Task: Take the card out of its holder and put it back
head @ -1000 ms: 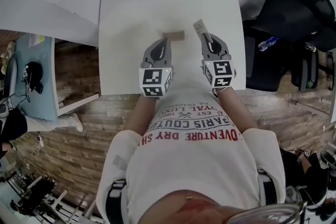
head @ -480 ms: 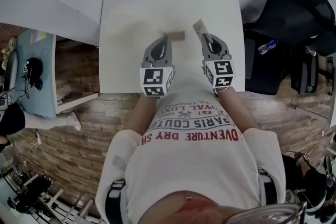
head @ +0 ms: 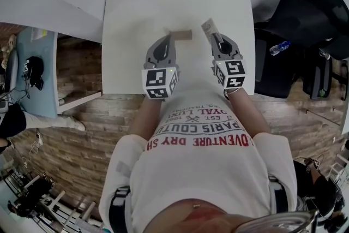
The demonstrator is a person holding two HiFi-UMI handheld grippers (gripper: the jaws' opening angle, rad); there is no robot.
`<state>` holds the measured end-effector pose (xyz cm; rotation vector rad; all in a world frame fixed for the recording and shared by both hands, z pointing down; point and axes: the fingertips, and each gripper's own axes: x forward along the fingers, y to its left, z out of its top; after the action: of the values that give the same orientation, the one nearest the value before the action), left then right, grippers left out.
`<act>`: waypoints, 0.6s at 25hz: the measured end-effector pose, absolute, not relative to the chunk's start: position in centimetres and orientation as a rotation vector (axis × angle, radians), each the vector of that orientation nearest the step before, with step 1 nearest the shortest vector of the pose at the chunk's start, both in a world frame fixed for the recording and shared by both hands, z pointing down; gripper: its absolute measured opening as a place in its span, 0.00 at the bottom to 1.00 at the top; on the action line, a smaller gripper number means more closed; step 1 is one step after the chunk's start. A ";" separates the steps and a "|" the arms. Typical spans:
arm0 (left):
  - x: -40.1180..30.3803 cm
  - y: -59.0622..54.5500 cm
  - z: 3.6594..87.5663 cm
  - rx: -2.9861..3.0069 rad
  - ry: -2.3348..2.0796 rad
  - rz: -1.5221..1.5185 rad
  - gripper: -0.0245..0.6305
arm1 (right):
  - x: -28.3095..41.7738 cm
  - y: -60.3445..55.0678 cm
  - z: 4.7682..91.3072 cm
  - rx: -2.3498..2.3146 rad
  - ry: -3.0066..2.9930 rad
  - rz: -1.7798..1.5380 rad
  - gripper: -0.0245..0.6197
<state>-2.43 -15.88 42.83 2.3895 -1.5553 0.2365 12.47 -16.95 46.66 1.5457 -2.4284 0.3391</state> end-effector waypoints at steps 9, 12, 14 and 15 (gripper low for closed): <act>-3.6 -16.4 44.8 2.287 -1.597 0.264 0.07 | 10.6 -19.6 47.3 1.283 -2.542 0.309 0.09; -4.1 -16.3 45.6 2.246 -1.613 0.271 0.07 | 9.6 -20.3 47.6 1.149 -2.585 0.320 0.09; -4.3 -16.1 46.1 2.229 -1.617 0.277 0.07 | 9.3 -20.7 48.0 1.086 -2.603 0.310 0.09; -4.4 -16.0 46.2 2.224 -1.619 0.279 0.07 | 9.0 -20.9 48.0 1.050 -2.615 0.300 0.09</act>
<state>-4.36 -16.04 46.19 2.2242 -1.6188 0.2790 9.02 -20.87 48.03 1.0500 -2.6151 0.3003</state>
